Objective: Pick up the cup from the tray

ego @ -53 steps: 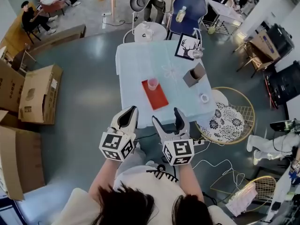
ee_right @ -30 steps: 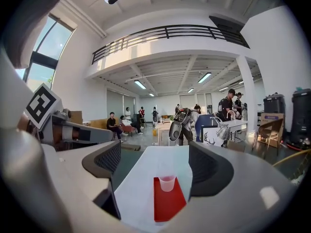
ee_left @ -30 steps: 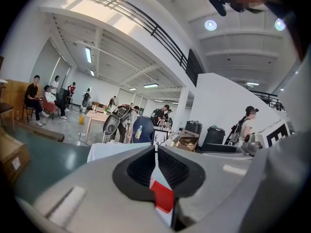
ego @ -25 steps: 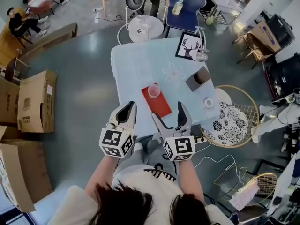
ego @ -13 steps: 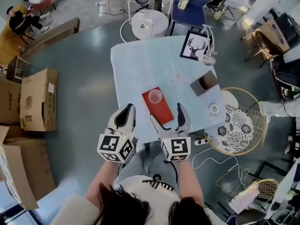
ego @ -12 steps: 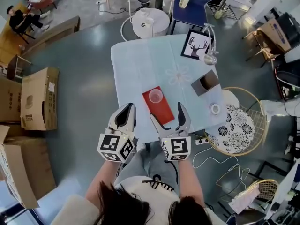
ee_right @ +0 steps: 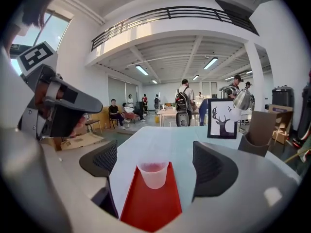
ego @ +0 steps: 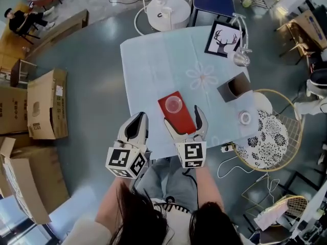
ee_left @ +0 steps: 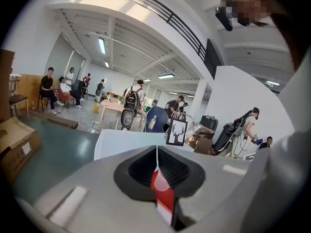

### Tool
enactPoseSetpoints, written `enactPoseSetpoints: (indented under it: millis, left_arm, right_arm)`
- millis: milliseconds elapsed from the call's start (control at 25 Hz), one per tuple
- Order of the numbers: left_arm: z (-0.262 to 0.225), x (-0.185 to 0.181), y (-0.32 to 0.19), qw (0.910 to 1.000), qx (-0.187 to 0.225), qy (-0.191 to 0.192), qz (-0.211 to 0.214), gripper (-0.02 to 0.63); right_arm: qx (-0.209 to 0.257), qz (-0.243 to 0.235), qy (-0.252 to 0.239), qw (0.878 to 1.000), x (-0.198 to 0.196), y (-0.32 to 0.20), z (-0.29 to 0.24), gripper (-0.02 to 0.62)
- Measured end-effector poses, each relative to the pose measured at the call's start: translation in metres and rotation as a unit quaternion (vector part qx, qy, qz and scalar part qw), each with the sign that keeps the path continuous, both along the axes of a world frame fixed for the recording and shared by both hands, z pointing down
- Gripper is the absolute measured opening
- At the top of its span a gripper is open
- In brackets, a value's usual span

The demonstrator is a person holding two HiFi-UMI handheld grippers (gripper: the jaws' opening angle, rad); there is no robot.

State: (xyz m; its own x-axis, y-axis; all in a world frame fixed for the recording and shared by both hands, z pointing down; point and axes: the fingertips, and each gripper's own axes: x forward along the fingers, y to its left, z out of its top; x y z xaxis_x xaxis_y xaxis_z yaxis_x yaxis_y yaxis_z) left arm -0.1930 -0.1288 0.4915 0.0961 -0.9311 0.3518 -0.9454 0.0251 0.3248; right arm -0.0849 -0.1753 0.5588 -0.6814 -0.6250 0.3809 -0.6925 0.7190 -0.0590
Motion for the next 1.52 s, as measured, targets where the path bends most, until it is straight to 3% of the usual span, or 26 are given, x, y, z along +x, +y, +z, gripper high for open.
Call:
enactPoseSetpoints:
  millis: [320,640,960,1120,1520]
  left_arm:
    - [0.015,0.000,-0.006,0.9998,-0.019,-0.003,-0.010,0.002]
    - [0.041,-0.008,0.000,0.9983,-0.050,-0.002,-0.029,0.002]
    - [0.059,-0.007,-0.002,0.9975,-0.065,-0.005,-0.026,0.002]
    - [0.062,-0.008,-0.001,0.9971,-0.072,-0.007,-0.025,0.002]
    - [0.073,-0.014,0.011,0.9959,-0.084,-0.014,-0.030,0.002]
  right_arm:
    - [-0.014,-0.027,0.043,0.999,-0.014,-0.010,0.040,0.504]
    - [-0.030,-0.017,0.093,0.995,-0.017,-0.020,0.074,0.502]
    - [-0.033,-0.031,0.093,0.995,-0.034,-0.026,0.079,0.432]
    - [-0.026,-0.034,0.098,0.994,-0.038,-0.028,0.083,0.360]
    - [-0.018,-0.037,0.102,0.994,-0.041,-0.027,0.078,0.348]
